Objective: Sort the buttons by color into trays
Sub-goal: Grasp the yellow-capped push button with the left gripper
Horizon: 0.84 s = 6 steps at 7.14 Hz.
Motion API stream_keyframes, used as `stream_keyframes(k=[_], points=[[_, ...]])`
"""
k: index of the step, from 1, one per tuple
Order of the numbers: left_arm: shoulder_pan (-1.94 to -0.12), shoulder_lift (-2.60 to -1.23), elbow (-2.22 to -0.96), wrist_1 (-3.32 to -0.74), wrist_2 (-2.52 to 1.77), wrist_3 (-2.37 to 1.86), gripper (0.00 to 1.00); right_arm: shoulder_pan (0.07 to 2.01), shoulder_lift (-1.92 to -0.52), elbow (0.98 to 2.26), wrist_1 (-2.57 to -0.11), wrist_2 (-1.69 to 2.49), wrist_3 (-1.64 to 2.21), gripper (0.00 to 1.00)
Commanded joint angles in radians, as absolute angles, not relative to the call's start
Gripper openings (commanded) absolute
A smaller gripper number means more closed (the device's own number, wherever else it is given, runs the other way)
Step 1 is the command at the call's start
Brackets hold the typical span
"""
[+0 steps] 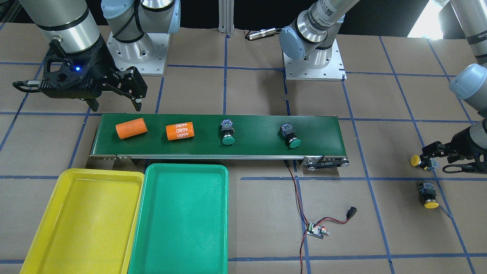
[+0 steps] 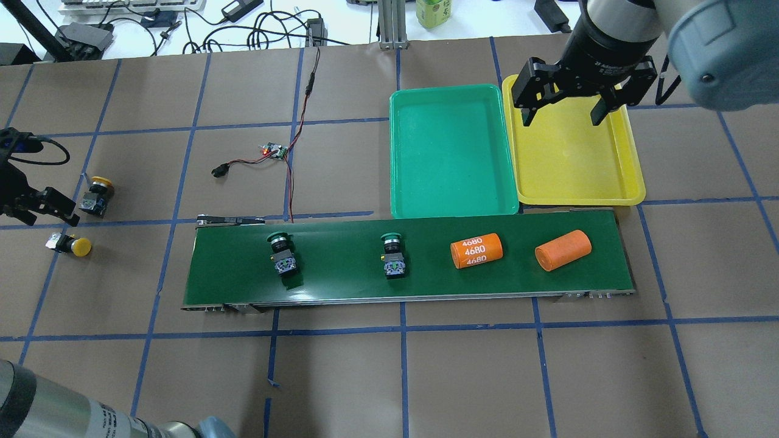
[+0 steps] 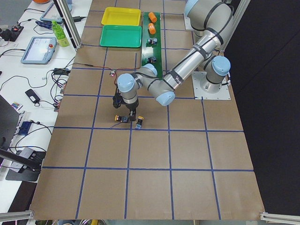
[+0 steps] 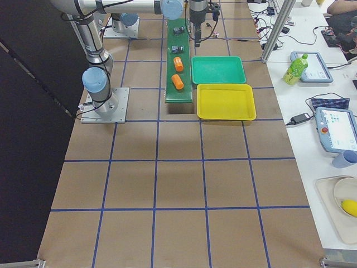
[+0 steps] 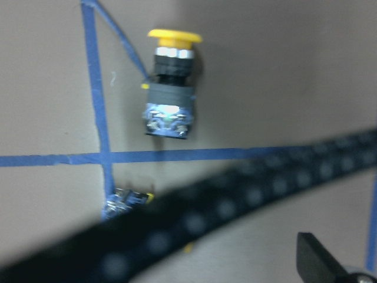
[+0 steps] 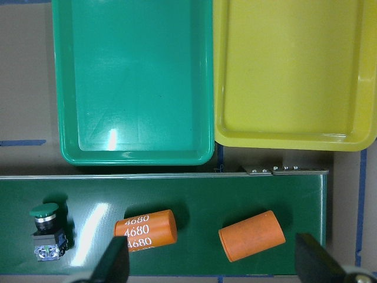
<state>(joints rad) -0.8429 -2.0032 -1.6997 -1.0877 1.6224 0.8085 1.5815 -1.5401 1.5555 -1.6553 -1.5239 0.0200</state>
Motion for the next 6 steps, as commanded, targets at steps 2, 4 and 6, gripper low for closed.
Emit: stream_keyframes(k=[2, 4, 6], points=[[-0.815, -2.054, -1.7, -1.054, 1.621, 0.911, 1.0, 1.58, -1.54, 1.555, -1.655, -1.525, 0.02, 1.0], [-0.815, -2.065, -1.698, -1.048, 1.615, 0.917, 1.0, 1.58, -1.54, 1.555, -1.655, -1.525, 0.02, 1.0], [-0.815, -2.068, -1.701, -1.06, 1.595, 0.91, 1.0, 1.58, -1.54, 1.555, -1.655, -1.525, 0.02, 1.0]])
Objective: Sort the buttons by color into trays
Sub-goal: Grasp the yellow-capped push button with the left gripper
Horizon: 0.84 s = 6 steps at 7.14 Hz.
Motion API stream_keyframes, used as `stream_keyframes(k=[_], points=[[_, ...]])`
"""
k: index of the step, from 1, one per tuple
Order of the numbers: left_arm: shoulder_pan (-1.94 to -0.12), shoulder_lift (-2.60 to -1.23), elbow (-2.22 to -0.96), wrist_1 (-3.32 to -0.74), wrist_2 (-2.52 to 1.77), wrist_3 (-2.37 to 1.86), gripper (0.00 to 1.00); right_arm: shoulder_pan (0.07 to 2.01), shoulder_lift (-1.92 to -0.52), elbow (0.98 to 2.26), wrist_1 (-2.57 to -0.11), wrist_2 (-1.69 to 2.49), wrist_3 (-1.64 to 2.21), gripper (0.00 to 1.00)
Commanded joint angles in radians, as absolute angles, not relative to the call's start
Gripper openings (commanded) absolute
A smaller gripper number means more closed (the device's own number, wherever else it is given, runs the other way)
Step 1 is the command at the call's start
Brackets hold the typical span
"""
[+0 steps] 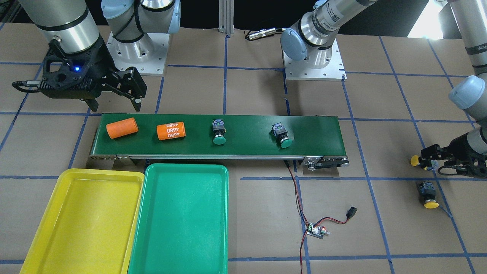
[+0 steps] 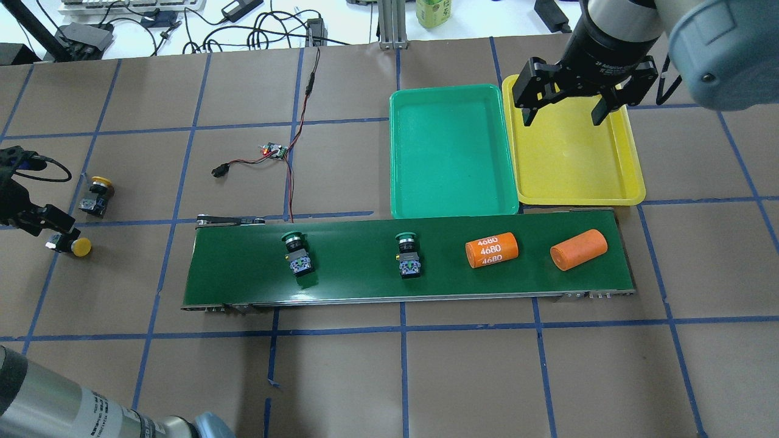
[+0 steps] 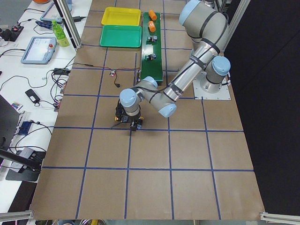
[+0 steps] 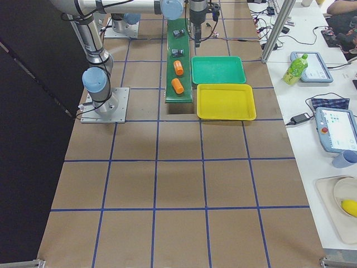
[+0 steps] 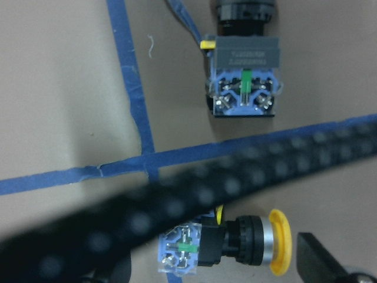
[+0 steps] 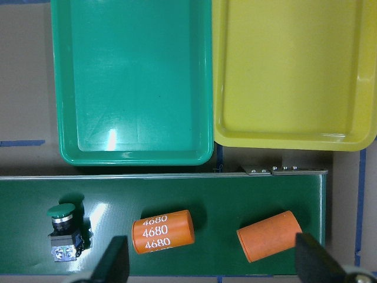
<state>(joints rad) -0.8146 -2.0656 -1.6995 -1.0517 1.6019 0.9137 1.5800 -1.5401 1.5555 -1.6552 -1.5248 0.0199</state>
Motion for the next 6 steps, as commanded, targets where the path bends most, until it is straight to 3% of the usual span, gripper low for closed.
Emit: stream_keyframes(k=[1, 6], points=[[-0.815, -2.068, -1.706, -1.061, 1.595, 0.908, 1.0, 1.58, -1.54, 1.555, -1.655, -1.525, 0.02, 1.0], [-0.815, -2.088, -1.741, -1.057, 1.6, 0.91, 1.0, 1.58, -1.54, 1.555, -1.655, -1.525, 0.02, 1.0]])
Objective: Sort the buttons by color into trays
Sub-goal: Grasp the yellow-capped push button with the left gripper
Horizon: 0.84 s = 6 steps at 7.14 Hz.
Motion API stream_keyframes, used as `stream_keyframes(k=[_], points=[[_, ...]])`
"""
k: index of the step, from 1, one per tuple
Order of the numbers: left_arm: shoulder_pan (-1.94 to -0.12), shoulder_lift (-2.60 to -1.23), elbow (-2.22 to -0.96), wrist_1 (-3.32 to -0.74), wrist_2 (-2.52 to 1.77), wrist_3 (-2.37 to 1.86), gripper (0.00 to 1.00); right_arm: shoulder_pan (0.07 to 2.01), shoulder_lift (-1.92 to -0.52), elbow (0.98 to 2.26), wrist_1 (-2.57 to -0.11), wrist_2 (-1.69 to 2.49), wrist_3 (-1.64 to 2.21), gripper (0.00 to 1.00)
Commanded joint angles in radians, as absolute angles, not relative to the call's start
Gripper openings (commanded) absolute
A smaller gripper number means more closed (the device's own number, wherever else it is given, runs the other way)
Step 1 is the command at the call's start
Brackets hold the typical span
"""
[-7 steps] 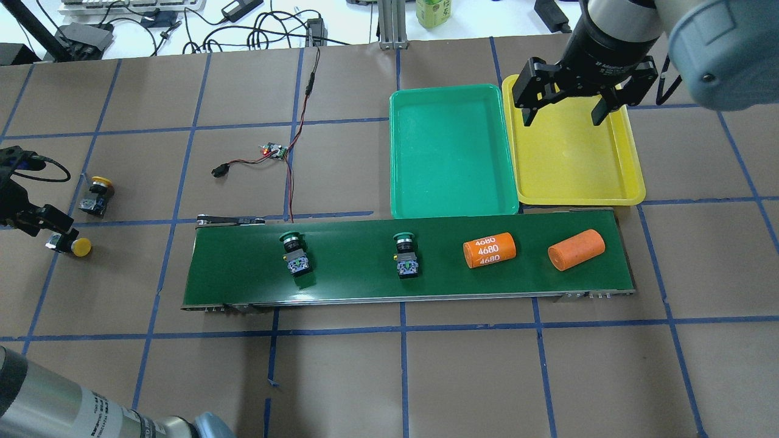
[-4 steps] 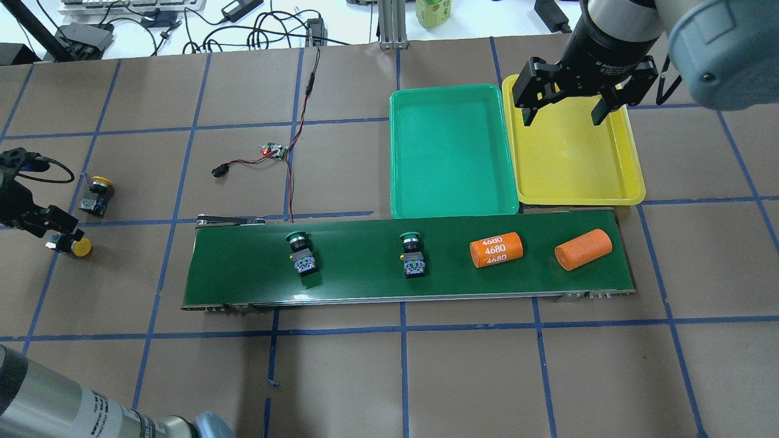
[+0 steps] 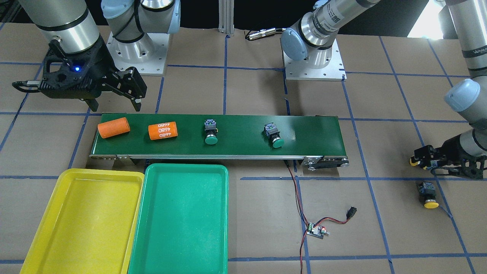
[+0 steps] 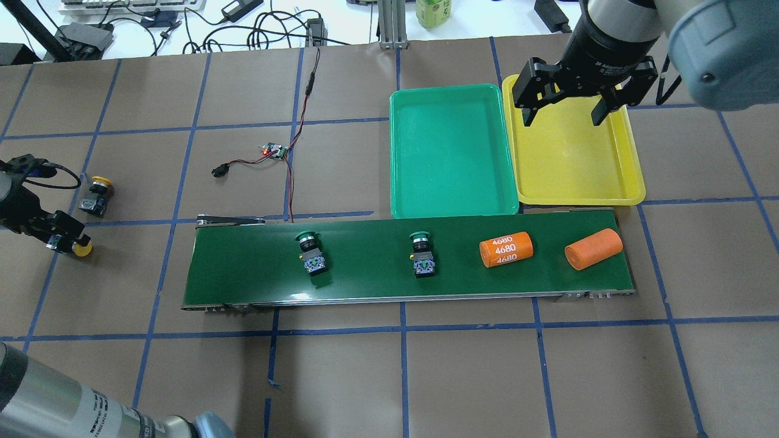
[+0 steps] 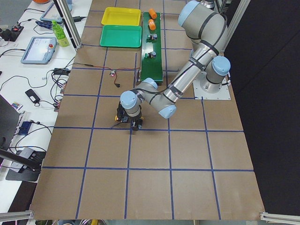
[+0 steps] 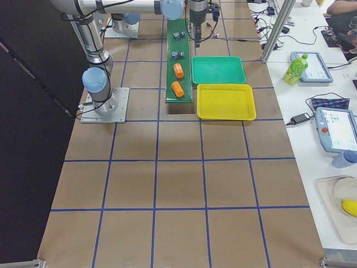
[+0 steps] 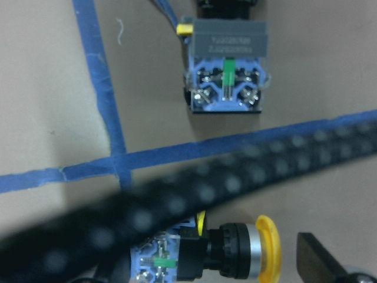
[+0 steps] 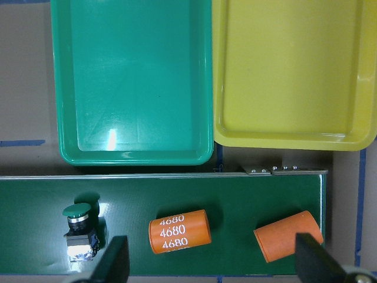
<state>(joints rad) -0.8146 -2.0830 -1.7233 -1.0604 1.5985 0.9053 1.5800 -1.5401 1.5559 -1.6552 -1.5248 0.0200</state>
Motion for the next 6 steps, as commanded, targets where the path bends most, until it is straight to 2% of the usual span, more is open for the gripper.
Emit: stream_keyframes(k=[1, 2, 3, 4, 6], points=[[-0.813, -2.086, -1.752, -1.049, 1.601, 0.919, 1.0, 1.58, -1.54, 1.555, -1.655, -1.525, 0.02, 1.0], [-0.811, -2.085, -1.756, -1.048, 1.6, 0.922, 0.72, 1.58, -1.54, 1.555, -1.655, -1.525, 0.02, 1.0], [-0.813, -2.06, -1.756, -1.052, 1.601, 0.917, 0.35, 1.58, -1.54, 1.557, -1.655, -1.525, 0.02, 1.0], [-0.827, -2.034, -1.756, -1.077, 1.603, 0.904, 0.23, 1.58, -1.54, 1.557, -1.654, -1.525, 0.02, 1.0], [-0.883, -1.921, -1.753, -1.234, 1.597, 0.742, 0.23, 1.589, -1.54, 1.562, -1.657, -1.532, 0.023, 1.0]])
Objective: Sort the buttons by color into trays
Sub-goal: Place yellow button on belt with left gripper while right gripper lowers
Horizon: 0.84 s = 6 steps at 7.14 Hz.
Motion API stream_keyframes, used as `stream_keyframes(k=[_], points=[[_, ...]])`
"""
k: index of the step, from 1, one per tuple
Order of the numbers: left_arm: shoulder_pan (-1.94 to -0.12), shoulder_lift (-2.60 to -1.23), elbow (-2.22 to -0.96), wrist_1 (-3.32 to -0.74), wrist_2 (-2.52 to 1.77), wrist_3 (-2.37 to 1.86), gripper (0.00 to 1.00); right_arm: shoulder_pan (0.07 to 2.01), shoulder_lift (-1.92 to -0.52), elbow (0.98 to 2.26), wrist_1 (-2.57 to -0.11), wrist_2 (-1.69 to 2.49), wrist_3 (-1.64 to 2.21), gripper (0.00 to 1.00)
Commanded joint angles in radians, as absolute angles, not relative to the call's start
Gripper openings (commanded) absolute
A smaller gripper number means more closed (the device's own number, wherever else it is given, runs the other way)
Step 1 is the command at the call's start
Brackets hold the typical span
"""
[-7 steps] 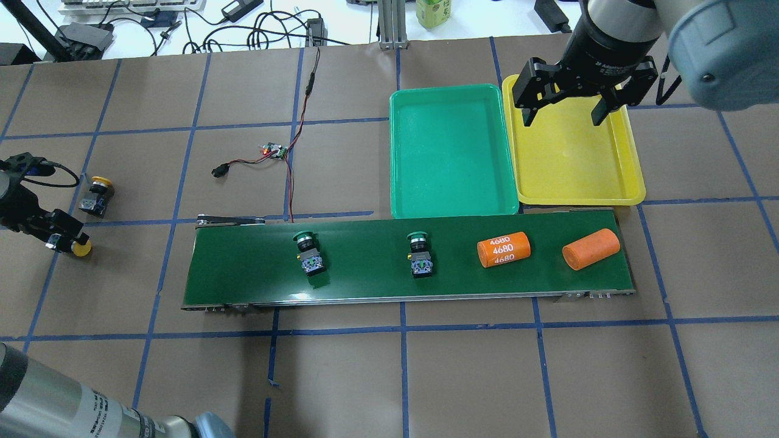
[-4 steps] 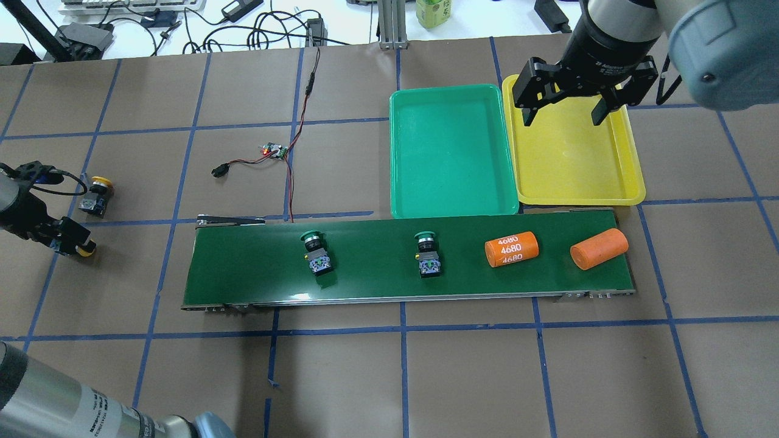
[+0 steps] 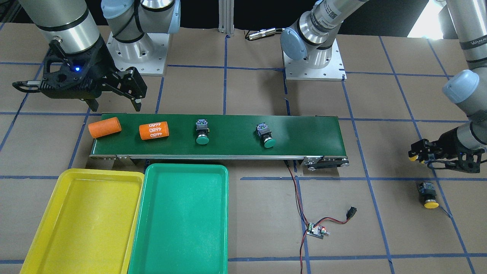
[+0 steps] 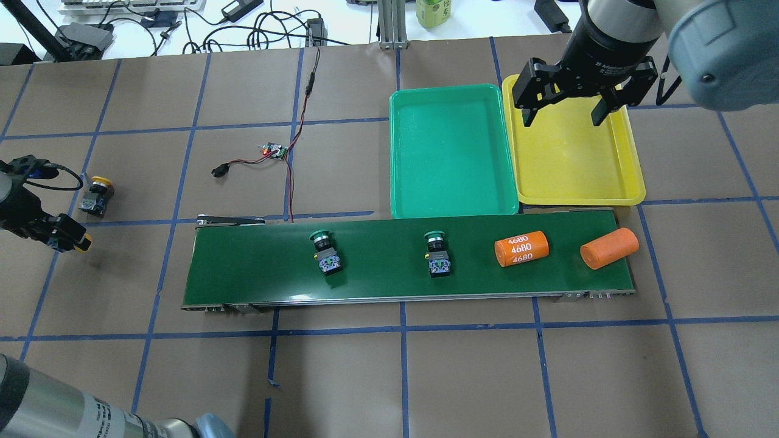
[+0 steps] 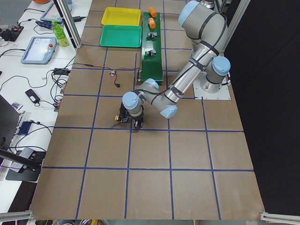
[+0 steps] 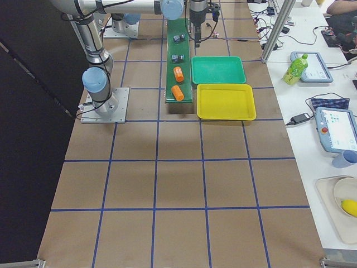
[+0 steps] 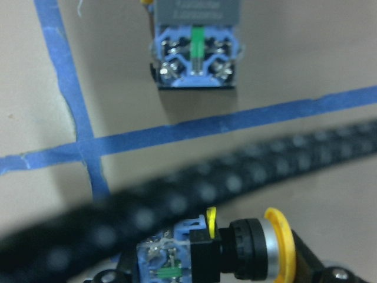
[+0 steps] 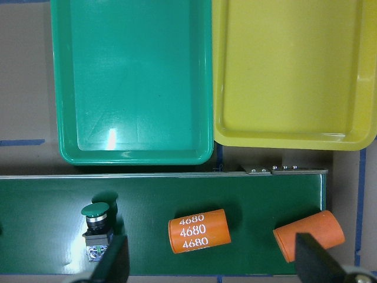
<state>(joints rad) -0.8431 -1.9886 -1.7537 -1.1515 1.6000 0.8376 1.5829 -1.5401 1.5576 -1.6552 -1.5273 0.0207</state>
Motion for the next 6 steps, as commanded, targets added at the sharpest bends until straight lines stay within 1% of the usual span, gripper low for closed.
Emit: stream_keyframes(k=[1, 2, 4, 6], points=[[-0.969, -1.855, -1.764, -1.299, 1.595, 0.642, 0.23, 1.592, -1.536, 1.592, -1.669, -1.525, 0.026, 1.0], [-1.068, -1.785, -1.802, -1.337, 1.55, 0.474, 0.23, 1.592, -1.534, 1.638, -1.674, -1.537, 0.025, 1.0], [-1.228, -1.685, -1.947, -1.318, 1.531, 0.305, 0.23, 1.6, -1.545, 1.728, -1.695, -1.542, 0.026, 1.0], [-1.377, -1.643, -1.985, -1.302, 1.526, 0.128, 0.23, 1.664, -1.555, 1.779, -1.742, -1.693, 0.04, 1.0]])
